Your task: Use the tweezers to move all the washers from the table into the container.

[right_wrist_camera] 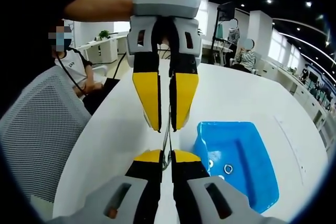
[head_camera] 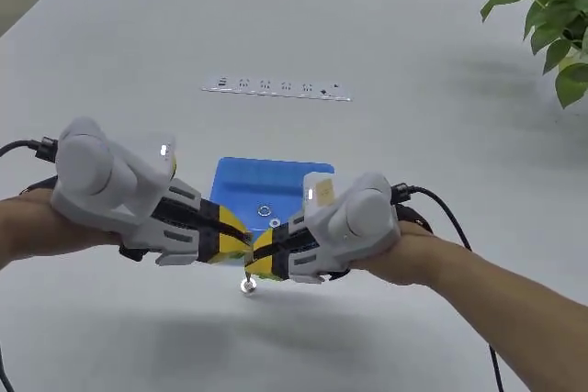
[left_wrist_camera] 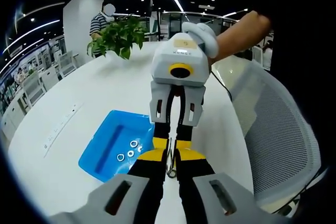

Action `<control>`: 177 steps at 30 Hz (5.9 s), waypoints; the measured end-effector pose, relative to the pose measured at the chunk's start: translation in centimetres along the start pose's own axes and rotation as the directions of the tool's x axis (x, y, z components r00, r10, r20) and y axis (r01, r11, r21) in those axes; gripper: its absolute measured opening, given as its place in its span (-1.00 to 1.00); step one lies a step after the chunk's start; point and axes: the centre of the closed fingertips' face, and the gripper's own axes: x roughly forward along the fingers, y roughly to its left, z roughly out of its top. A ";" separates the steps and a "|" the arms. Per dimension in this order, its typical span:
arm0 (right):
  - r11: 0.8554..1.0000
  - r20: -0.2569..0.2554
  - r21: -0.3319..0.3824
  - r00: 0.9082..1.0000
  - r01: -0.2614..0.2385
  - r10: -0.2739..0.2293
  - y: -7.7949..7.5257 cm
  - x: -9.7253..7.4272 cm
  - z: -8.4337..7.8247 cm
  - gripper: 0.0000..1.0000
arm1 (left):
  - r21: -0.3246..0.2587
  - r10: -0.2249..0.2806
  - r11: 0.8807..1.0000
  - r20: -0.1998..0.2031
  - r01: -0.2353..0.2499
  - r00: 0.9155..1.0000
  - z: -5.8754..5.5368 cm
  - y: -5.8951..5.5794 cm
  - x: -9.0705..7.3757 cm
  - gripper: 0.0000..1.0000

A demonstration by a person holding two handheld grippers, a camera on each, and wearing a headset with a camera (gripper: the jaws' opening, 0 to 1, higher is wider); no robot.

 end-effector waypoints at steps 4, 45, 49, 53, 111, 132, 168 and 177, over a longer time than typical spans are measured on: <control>1.000 0.000 -0.001 1.000 0.005 -0.005 -0.1 -0.3 0.2 -0.86 | -0.008 0.007 1.000 0.005 -0.006 1.000 -0.1 0.0 -0.2 -0.69; 0.998 0.058 -0.004 0.996 0.064 -0.064 -5.5 -4.3 4.2 -0.86 | -0.227 0.186 0.962 0.149 -0.149 0.971 -1.1 0.1 -3.0 0.63; 0.998 0.055 -0.010 0.996 0.070 -0.069 -6.1 -4.0 3.9 -0.86 | -0.227 0.200 0.960 0.154 -0.162 0.968 -1.1 0.4 -3.1 0.70; 0.998 0.053 -0.009 0.996 0.070 -0.069 -6.5 -3.7 3.6 -0.85 | -0.233 0.219 0.956 0.161 -0.179 0.962 -1.0 0.9 -3.3 0.80; 0.999 -0.010 -0.024 1.000 0.026 -0.027 -8.6 -0.9 -1.7 -0.84 | -0.070 0.168 0.985 0.123 -0.160 0.978 1.2 8.2 0.9 -0.52; 0.999 -0.017 -0.041 1.000 0.020 -0.021 -8.4 -0.8 -1.7 -0.83 | 0.002 0.118 0.993 0.115 -0.119 0.986 1.7 8.3 1.7 -0.86; 0.997 -0.005 -0.046 0.998 0.054 -0.055 -7.9 -2.7 0.0 -0.77 | 0.046 0.090 0.994 0.114 -0.096 0.989 4.0 7.3 0.7 -0.89; 0.997 -0.002 -0.051 0.998 0.066 -0.067 -7.0 -3.8 0.7 -0.72 | 0.065 0.073 0.995 0.124 -0.082 0.990 5.5 6.4 0.6 -0.89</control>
